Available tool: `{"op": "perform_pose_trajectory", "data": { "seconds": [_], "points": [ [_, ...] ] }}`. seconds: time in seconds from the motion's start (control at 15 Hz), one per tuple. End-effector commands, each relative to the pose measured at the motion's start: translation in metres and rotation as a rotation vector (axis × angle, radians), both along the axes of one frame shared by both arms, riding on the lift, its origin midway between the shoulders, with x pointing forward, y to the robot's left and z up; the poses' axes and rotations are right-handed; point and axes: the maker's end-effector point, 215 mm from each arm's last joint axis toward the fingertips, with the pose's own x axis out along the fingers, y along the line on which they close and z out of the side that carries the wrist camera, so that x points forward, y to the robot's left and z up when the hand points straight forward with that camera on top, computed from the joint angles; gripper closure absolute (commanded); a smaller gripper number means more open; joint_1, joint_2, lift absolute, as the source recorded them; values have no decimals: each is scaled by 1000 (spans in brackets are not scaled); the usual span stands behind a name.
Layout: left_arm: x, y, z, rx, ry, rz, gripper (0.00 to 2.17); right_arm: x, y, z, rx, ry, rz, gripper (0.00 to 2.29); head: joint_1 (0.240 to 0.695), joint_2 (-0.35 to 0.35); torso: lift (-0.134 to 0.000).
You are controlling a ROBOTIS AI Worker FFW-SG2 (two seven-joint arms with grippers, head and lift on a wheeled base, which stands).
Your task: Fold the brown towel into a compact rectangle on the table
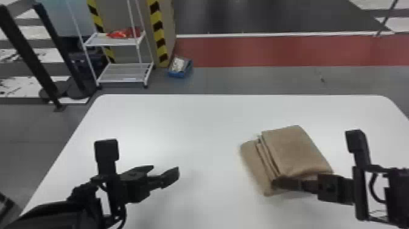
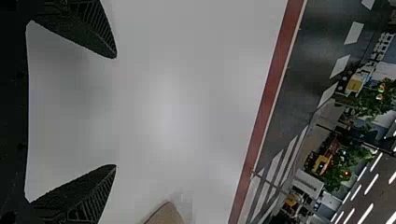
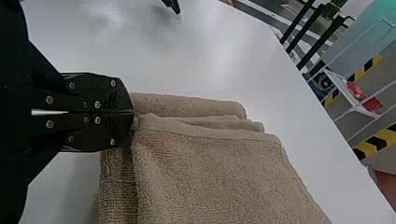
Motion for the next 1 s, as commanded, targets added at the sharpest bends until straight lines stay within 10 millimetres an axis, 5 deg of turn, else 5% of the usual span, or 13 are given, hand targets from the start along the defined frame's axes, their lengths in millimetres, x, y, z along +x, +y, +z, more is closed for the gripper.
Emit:
{"op": "perform_pose_trajectory", "data": {
  "seconds": [0.0, 0.4, 0.6, 0.8, 0.93],
  "points": [
    [0, 0, 0, -4, -2, 2, 36, -3, -24, 2, -26, -3, -34, 1949, 695, 64, -124],
    [-1, -1, 0, -9, -2, 0, 36, 14, -118, 2, -160, -22, -173, 1946, 695, -32, -124],
    [-3, -4, 0, -9, -1, -7, 36, 48, -163, 9, -223, -65, -246, 1946, 695, -97, -124],
    [-6, -3, 0, -7, 0, -5, 36, 65, -185, 22, -250, -93, -290, 1939, 695, -149, -124],
    [-8, 2, -1, -6, 1, 3, 36, 61, -184, 60, -220, -171, -242, 1760, 695, -161, -124]
  ]
}}
